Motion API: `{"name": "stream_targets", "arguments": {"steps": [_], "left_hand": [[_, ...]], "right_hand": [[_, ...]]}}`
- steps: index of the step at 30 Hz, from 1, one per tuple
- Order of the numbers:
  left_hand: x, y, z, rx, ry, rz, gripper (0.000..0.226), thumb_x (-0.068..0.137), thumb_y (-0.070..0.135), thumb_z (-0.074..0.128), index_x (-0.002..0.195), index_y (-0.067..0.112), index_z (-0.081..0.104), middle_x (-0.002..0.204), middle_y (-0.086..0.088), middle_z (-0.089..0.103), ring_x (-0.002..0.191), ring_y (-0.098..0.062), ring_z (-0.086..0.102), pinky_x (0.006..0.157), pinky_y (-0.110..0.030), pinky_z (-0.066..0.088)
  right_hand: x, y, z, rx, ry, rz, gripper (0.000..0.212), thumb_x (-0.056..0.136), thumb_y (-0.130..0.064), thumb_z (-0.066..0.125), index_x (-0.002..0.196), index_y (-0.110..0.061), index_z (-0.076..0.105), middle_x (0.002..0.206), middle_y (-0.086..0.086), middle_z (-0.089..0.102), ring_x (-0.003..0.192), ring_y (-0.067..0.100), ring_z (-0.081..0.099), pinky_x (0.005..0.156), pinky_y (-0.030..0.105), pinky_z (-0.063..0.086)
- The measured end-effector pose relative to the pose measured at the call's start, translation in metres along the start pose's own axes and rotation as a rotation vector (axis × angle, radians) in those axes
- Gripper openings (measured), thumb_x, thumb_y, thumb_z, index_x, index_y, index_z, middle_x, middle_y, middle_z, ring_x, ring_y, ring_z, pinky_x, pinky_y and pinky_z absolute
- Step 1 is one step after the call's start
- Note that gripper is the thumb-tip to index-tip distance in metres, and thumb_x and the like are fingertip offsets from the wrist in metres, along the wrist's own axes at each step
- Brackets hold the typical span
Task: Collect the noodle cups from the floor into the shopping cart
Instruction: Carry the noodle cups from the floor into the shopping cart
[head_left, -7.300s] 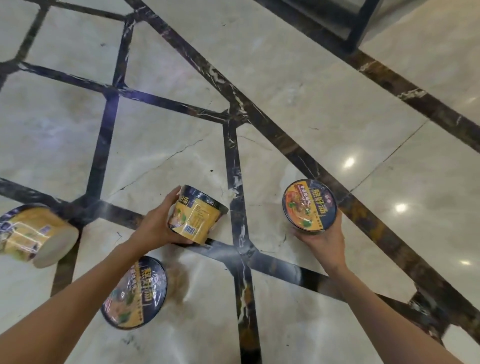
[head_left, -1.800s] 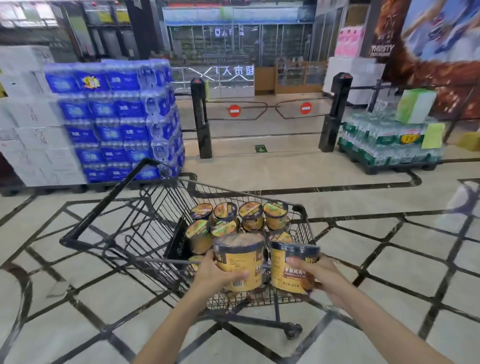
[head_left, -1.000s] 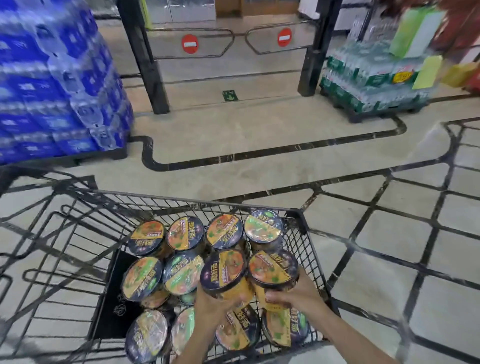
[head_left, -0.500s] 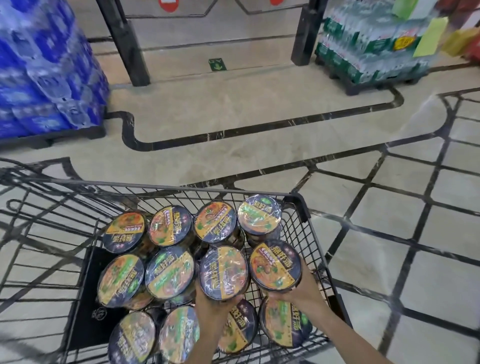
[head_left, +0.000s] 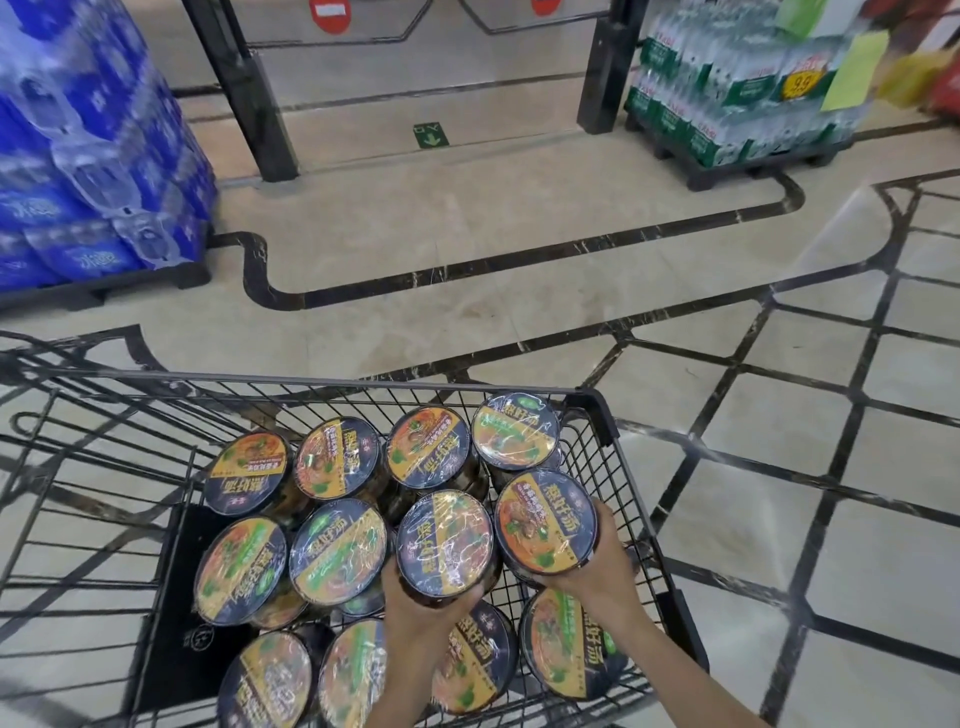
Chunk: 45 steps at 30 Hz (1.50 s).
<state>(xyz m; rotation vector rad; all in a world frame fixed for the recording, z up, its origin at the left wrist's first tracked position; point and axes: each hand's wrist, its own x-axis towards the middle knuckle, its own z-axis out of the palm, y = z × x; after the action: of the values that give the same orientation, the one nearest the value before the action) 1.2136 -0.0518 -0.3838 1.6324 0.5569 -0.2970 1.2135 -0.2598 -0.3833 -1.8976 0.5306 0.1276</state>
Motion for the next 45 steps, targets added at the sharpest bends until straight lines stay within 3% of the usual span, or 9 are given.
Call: {"name": "stream_targets", "arguments": {"steps": [4, 10, 14, 16, 18, 21, 28, 37, 45], "left_hand": [[-0.001, -0.005, 0.002, 0.052, 0.035, -0.017, 0.112, 0.056, 0.021, 0.091, 0.146, 0.015, 0.025, 0.141, -0.007, 0.043, 0.128, -0.027, 0.043, 0.106, -0.041, 0.033], [-0.01, 0.003, -0.004, -0.01, -0.052, -0.103, 0.11, 0.052, 0.017, 0.094, 0.142, 0.012, 0.031, 0.132, -0.007, 0.049, 0.124, -0.028, 0.046, 0.106, -0.041, 0.037], [-0.026, 0.007, -0.026, 0.084, -0.133, -0.094, 0.122, 0.028, 0.037, 0.098, 0.133, 0.002, 0.045, 0.127, -0.015, 0.057, 0.115, -0.029, 0.053, 0.094, -0.037, 0.046], [-0.041, 0.034, -0.033, 0.218, -0.139, -0.017, 0.101, 0.05, 0.016, 0.094, 0.135, 0.0, 0.041, 0.133, -0.018, 0.052, 0.118, -0.031, 0.05, 0.099, -0.038, 0.041], [-0.051, 0.073, -0.034, 0.42, -0.138, 0.176, 0.078, 0.081, 0.017, 0.073, 0.144, 0.005, 0.03, 0.147, -0.012, 0.038, 0.132, -0.028, 0.04, 0.105, -0.035, 0.035], [-0.049, 0.135, -0.027, 0.67, -0.173, 0.556, 0.068, 0.092, 0.033, 0.057, 0.148, 0.01, 0.024, 0.154, -0.006, 0.028, 0.14, -0.022, 0.029, 0.114, -0.034, 0.024], [-0.066, 0.255, 0.025, 0.909, -0.379, 1.215, 0.061, 0.096, 0.038, 0.047, 0.146, 0.009, 0.031, 0.154, -0.009, 0.028, 0.143, -0.022, 0.024, 0.118, -0.037, 0.018], [-0.187, 0.294, 0.116, 0.998, -0.637, 1.95, 0.059, 0.098, 0.035, 0.045, 0.148, 0.009, 0.029, 0.157, -0.007, 0.022, 0.146, -0.019, 0.016, 0.117, -0.035, 0.004], [-0.384, 0.221, 0.173, 0.782, -0.945, 2.562, 0.061, 0.092, 0.041, 0.031, 0.127, -0.002, 0.057, 0.133, -0.018, 0.056, 0.124, -0.032, 0.053, 0.109, -0.044, 0.024]], "right_hand": [[0.002, 0.004, 0.003, -0.027, -0.01, 0.002, 0.103, 0.04, -0.016, 0.097, 0.122, -0.033, 0.037, 0.117, -0.017, 0.057, 0.105, -0.012, 0.054, 0.078, 0.002, 0.042], [-0.011, -0.004, -0.007, -0.042, -0.074, 0.071, 0.104, 0.051, -0.01, 0.093, 0.132, -0.026, 0.029, 0.127, -0.007, 0.049, 0.117, 0.008, 0.048, 0.082, 0.0, 0.038], [-0.039, -0.027, -0.035, -0.166, -0.142, 0.049, 0.136, 0.037, -0.076, 0.077, 0.148, -0.023, 0.02, 0.146, -0.009, 0.025, 0.136, 0.01, 0.026, 0.112, 0.026, 0.025], [-0.046, -0.044, -0.054, -0.304, -0.165, -0.049, 0.132, 0.043, -0.09, 0.055, 0.15, -0.023, 0.016, 0.147, -0.015, 0.018, 0.137, 0.004, 0.017, 0.113, 0.021, 0.015], [-0.048, -0.065, -0.073, -0.43, -0.159, -0.167, 0.107, 0.068, -0.072, 0.061, 0.151, -0.023, 0.014, 0.151, -0.015, 0.014, 0.141, 0.004, 0.012, 0.111, 0.017, 0.009], [-0.05, -0.101, -0.103, -0.572, -0.079, -0.31, 0.084, 0.086, -0.039, 0.066, 0.152, -0.022, 0.016, 0.154, -0.013, 0.013, 0.145, 0.008, 0.011, 0.11, 0.015, 0.008], [-0.101, -0.171, -0.171, -0.788, 0.232, -0.462, 0.071, 0.092, -0.033, 0.059, 0.151, -0.019, 0.021, 0.159, -0.006, 0.012, 0.146, 0.012, 0.012, 0.116, 0.029, 0.019], [-0.265, -0.17, -0.239, -1.056, 0.626, -0.278, 0.062, 0.095, -0.03, 0.054, 0.148, -0.011, 0.028, 0.159, 0.004, 0.018, 0.146, 0.019, 0.014, 0.118, 0.032, 0.017], [-0.514, -0.088, -0.261, -1.162, 0.939, 0.135, 0.052, 0.092, -0.032, 0.049, 0.132, 0.0, 0.051, 0.143, 0.019, 0.046, 0.13, 0.034, 0.046, 0.108, 0.042, 0.034]]}}
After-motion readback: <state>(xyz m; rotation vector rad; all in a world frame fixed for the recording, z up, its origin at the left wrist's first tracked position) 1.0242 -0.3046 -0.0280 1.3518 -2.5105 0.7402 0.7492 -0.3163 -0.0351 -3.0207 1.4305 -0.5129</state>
